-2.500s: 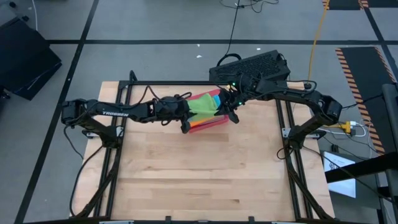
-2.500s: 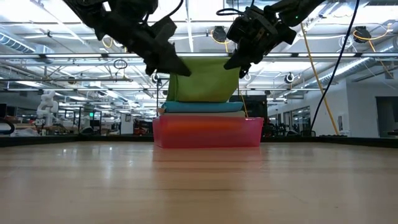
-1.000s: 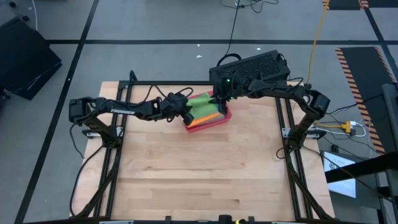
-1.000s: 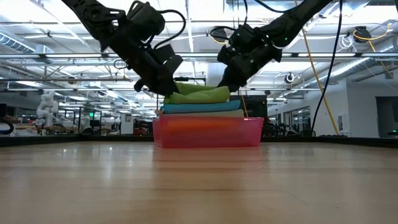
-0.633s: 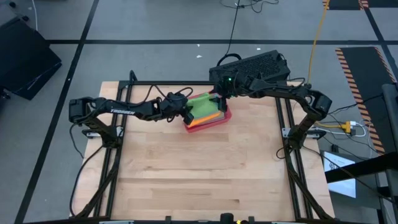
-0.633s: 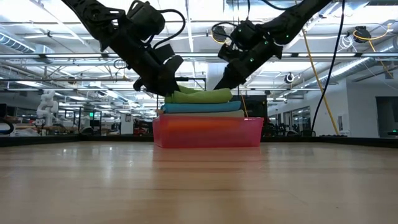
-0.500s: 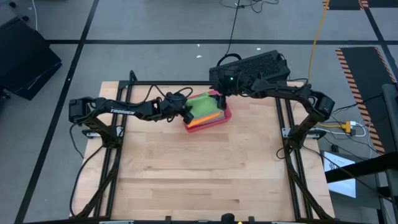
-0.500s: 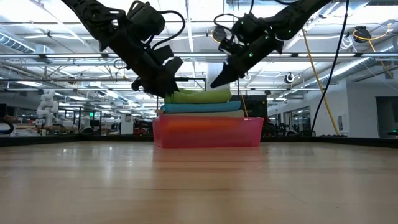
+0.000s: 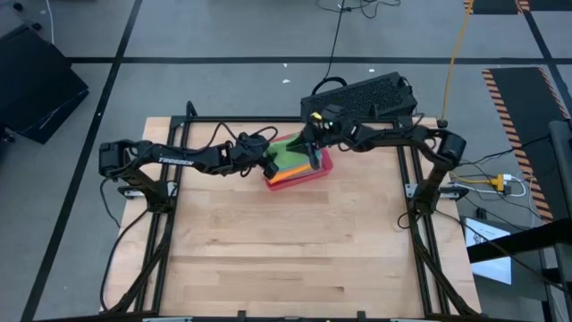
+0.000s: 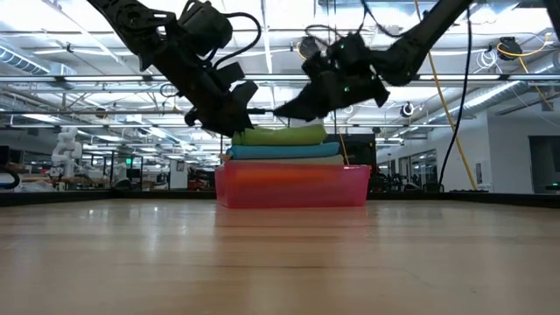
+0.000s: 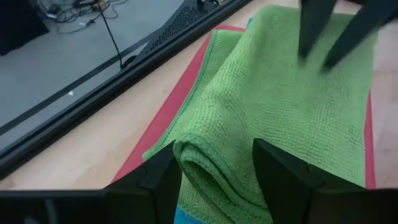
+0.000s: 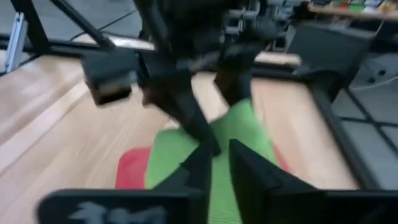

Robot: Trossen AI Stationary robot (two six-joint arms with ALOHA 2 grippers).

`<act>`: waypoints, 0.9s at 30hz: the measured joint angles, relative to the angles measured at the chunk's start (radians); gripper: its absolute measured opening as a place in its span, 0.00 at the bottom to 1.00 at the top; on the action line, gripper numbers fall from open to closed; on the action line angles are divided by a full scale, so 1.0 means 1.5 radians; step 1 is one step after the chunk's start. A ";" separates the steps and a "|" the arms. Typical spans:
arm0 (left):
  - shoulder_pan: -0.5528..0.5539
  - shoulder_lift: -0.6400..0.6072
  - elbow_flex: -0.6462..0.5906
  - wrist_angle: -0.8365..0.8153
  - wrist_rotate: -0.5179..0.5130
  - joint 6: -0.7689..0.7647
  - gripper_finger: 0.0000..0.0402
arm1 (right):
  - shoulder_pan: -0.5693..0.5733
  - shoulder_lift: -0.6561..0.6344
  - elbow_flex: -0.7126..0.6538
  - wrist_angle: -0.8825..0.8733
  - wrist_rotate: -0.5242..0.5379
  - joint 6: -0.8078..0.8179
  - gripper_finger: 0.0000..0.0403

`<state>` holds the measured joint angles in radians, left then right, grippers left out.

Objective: Fold microfiber towels
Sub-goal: Put the folded green microfiber cloth into the red bin

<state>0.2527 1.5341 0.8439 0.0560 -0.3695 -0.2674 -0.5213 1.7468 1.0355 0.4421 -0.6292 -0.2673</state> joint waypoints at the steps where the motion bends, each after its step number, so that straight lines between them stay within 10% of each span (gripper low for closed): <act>1: -0.001 0.000 0.000 0.002 0.000 0.005 0.49 | -0.002 0.010 0.000 0.002 0.000 0.005 0.06; 27: -0.037 -0.064 0.002 0.132 0.031 0.179 0.46 | -0.017 0.101 0.000 0.013 -0.003 0.010 0.00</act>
<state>0.1969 1.4378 0.8467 0.2539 -0.3228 0.0005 -0.5461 1.8984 1.0351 0.4620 -0.6331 -0.2519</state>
